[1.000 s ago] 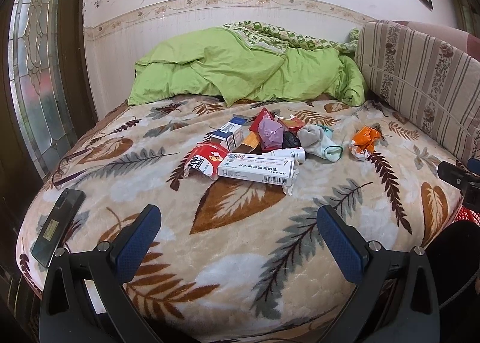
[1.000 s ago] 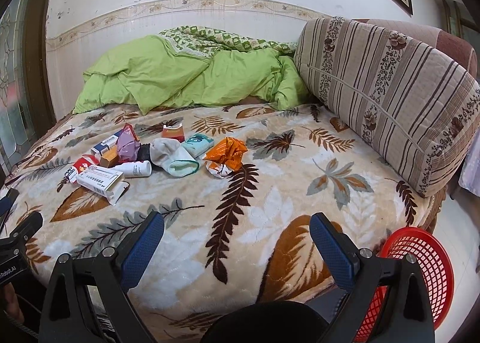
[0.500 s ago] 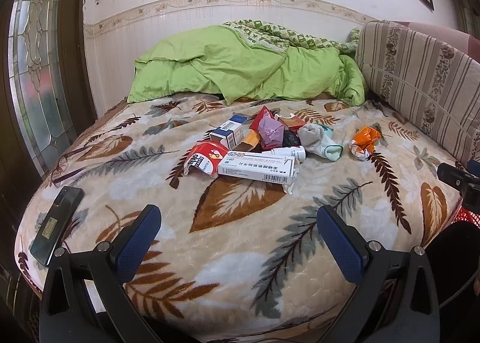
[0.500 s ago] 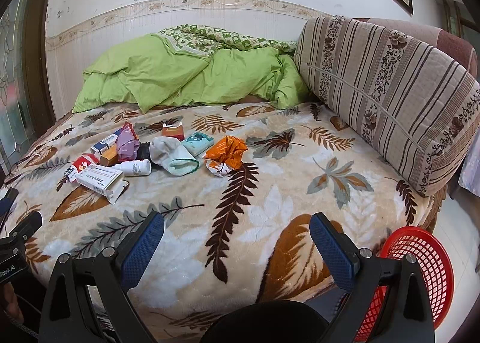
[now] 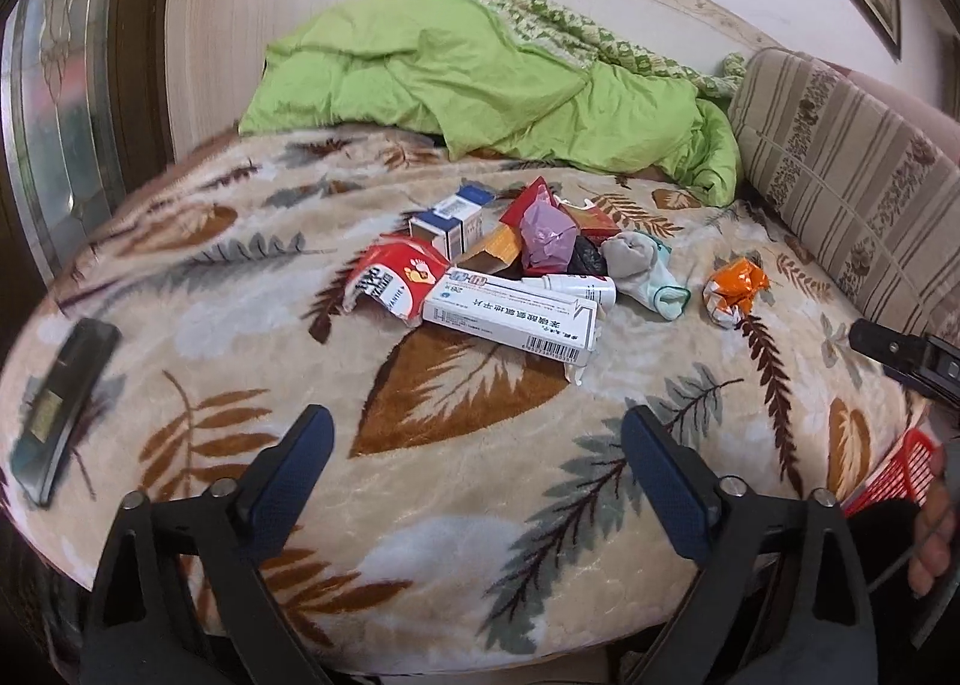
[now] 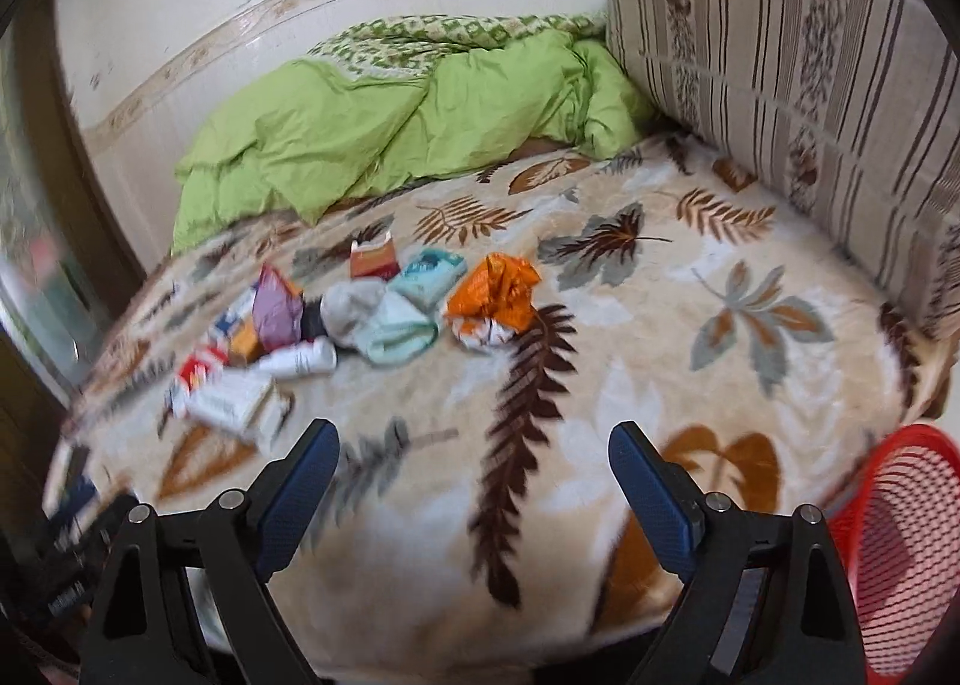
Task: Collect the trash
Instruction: 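Grasp the orange snack wrapper with the right tool while the left grasps a white medicine box, then carry both held items to the red basket and open both tools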
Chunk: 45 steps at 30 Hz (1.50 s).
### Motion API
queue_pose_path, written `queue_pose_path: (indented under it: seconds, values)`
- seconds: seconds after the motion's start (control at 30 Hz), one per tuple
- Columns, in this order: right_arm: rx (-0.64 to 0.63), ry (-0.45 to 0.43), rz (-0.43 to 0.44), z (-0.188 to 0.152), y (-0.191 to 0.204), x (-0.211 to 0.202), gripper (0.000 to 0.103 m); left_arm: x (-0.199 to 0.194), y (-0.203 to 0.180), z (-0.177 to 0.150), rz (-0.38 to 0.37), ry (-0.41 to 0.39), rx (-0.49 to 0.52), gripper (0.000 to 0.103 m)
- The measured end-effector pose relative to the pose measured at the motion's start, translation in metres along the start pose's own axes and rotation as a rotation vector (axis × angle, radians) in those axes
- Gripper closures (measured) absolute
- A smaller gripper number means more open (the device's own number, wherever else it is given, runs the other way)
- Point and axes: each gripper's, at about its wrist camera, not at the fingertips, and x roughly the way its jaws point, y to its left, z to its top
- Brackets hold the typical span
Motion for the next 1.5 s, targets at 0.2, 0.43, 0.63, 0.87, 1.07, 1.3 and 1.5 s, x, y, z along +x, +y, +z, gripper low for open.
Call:
queue_pose_path:
  seconds: [0.2, 0.43, 0.63, 0.87, 1.07, 1.3, 1.5]
  values:
    - [0.191, 0.091, 0.03, 0.041, -0.017, 0.059, 0.015, 0.037, 0.013, 0.026, -0.077, 0.135, -0.154, 0.027]
    - [0.335, 0.151, -0.029, 0.067, -0.033, 0.13, 0.02, 0.074, 0.014, 0.044, -0.137, 0.222, -0.264, 0.039]
    - [0.267, 0.156, -0.017, 0.072, -0.028, 0.153, 0.052, 0.105, 0.011, 0.058, -0.134, 0.26, -0.335, 0.039]
    - [0.209, 0.093, 0.002, 0.075, -0.024, 0.135, 0.055, 0.137, 0.02, 0.057, -0.177, 0.27, -0.5, 0.039]
    - [0.174, 0.061, 0.017, 0.075, -0.017, 0.124, 0.055, 0.155, 0.012, 0.06, -0.221, 0.259, -0.513, 0.08]
    - [0.131, 0.034, 0.033, 0.075, -0.006, 0.115, 0.056, 0.133, -0.004, 0.062, -0.247, 0.177, -0.392, 0.089]
    - [0.128, 0.001, 0.11, 0.063, -0.002, 0.08, 0.056, 0.092, -0.035, 0.066, -0.283, 0.087, -0.195, 0.091]
